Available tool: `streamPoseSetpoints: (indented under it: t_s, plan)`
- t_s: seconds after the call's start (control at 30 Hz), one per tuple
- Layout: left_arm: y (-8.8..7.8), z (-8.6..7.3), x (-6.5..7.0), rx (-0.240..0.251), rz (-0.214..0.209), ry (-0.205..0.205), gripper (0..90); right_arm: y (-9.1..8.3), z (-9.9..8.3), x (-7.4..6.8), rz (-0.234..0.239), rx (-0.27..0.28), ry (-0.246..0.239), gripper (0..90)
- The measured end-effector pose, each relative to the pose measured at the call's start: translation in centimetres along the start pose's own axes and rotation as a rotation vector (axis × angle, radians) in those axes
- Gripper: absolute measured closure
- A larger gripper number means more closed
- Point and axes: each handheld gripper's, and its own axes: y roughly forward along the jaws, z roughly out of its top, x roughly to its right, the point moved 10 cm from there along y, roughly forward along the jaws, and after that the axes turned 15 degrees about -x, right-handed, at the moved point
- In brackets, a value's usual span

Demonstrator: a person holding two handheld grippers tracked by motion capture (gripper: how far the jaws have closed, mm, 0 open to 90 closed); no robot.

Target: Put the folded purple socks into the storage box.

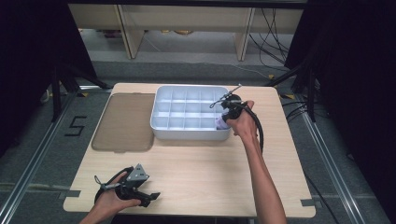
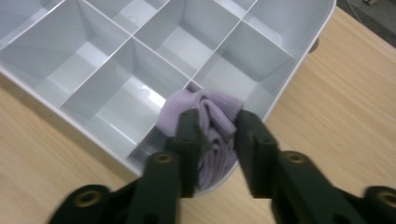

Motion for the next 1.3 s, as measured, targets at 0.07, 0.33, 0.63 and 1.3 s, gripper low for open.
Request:
streamPoseSetpoints:
  t_s: [0.07, 0.33, 0.63, 1.3]
  plan:
    - [0.1, 0.1, 0.1, 0.003, -0.003, -0.010, 23.1, 0.4, -0.2, 0.0, 0.005, -0.009, -0.026, 80.1]
    - [0.1, 0.1, 0.1, 0.000, -0.005, -0.010, 23.2, 2.9, 0.1, -1.1, 0.021, -0.059, -0.057, 85.1]
    - [0.0, 0.0, 0.0, -0.002, -0.001, -0.006, 23.2, 5.4, 0.0, -1.5, 0.043, -0.113, -0.066, 85.3]
    - [0.0, 0.1, 0.1, 0.005, 0.000, -0.014, 23.3, 1.6, 1.1, -0.8, 0.138, 0.065, 0.021, 86.0]
